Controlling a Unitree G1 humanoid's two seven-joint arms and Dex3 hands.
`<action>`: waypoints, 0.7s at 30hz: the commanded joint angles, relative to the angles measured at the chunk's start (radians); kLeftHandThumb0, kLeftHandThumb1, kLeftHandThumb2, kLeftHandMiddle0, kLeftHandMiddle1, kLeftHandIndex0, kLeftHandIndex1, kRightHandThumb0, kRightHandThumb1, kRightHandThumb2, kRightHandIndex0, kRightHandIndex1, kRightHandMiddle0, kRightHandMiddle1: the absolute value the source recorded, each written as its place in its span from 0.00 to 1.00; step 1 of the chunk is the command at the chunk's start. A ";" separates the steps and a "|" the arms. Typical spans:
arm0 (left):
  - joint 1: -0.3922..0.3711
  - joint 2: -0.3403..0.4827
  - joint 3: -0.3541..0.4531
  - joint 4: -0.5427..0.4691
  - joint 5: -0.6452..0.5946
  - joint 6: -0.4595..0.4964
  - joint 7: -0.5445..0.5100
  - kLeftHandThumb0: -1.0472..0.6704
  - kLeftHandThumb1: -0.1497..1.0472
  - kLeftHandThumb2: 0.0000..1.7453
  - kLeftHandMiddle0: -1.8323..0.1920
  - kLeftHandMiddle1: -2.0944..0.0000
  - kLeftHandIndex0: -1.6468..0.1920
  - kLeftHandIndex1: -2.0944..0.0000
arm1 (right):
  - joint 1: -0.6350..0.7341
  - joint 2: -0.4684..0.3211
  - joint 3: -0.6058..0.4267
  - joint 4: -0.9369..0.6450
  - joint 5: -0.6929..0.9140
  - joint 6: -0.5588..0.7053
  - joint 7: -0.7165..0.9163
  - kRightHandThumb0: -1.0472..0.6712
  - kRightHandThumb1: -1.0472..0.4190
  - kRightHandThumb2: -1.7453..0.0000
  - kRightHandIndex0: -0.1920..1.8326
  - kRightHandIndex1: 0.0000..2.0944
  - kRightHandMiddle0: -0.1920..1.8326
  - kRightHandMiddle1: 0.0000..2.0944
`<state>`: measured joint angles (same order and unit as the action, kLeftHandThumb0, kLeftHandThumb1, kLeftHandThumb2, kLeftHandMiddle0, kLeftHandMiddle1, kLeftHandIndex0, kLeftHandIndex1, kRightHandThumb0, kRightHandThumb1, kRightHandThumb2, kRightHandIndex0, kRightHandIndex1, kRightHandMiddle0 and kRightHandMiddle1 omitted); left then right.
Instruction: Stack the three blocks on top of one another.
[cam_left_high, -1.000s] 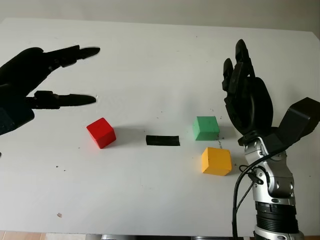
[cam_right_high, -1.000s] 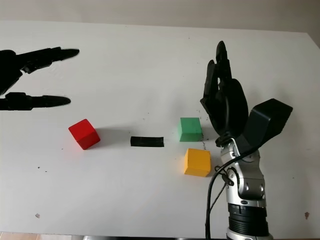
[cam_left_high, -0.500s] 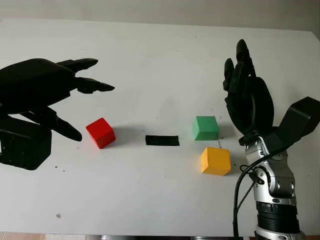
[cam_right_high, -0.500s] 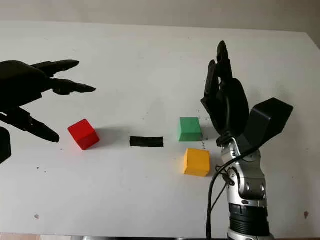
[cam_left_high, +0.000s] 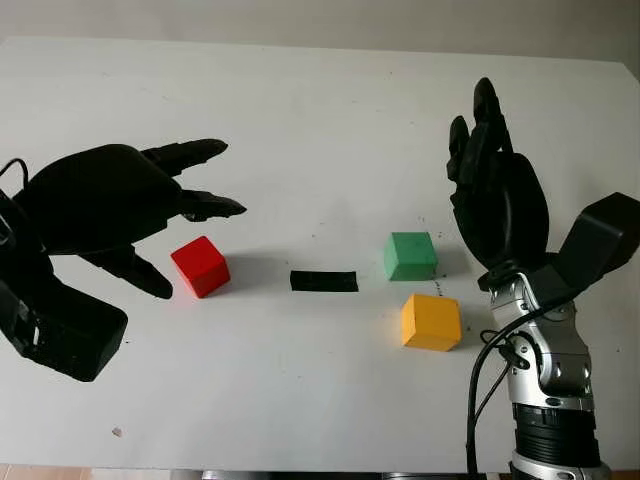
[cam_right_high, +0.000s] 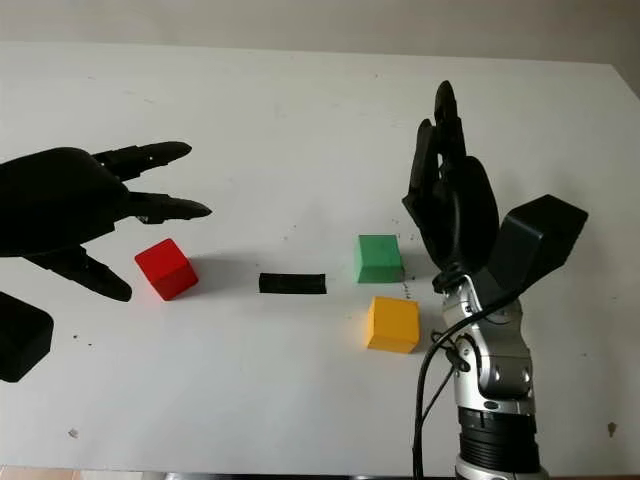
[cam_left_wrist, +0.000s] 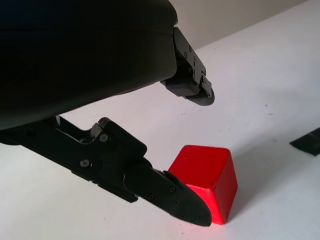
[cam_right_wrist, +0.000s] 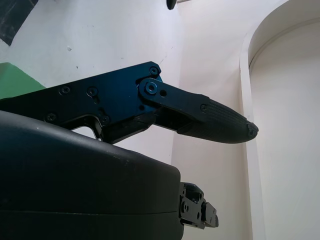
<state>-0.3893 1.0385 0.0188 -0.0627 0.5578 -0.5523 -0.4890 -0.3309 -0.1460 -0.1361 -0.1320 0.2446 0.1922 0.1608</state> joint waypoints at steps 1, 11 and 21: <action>0.009 -0.005 -0.017 0.001 0.030 -0.004 0.013 0.20 0.84 0.04 0.94 0.98 0.64 0.96 | 0.009 -0.004 -0.002 -0.017 0.002 -0.002 0.003 0.18 0.00 0.58 0.00 0.00 0.00 0.00; 0.000 -0.027 -0.046 0.024 0.120 -0.018 0.083 0.22 0.84 0.03 0.91 0.97 0.58 0.94 | 0.015 -0.005 -0.001 -0.024 -0.002 -0.004 0.003 0.17 0.00 0.59 0.00 0.00 0.00 0.00; -0.012 -0.014 -0.057 0.052 0.217 -0.062 0.183 0.25 0.86 0.03 0.86 0.96 0.52 0.91 | 0.019 -0.005 0.000 -0.036 -0.001 0.006 0.001 0.17 0.00 0.58 0.00 0.00 0.00 0.00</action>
<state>-0.3908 1.0172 -0.0319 -0.0107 0.7646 -0.6077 -0.3228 -0.3220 -0.1460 -0.1341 -0.1465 0.2423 0.1934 0.1622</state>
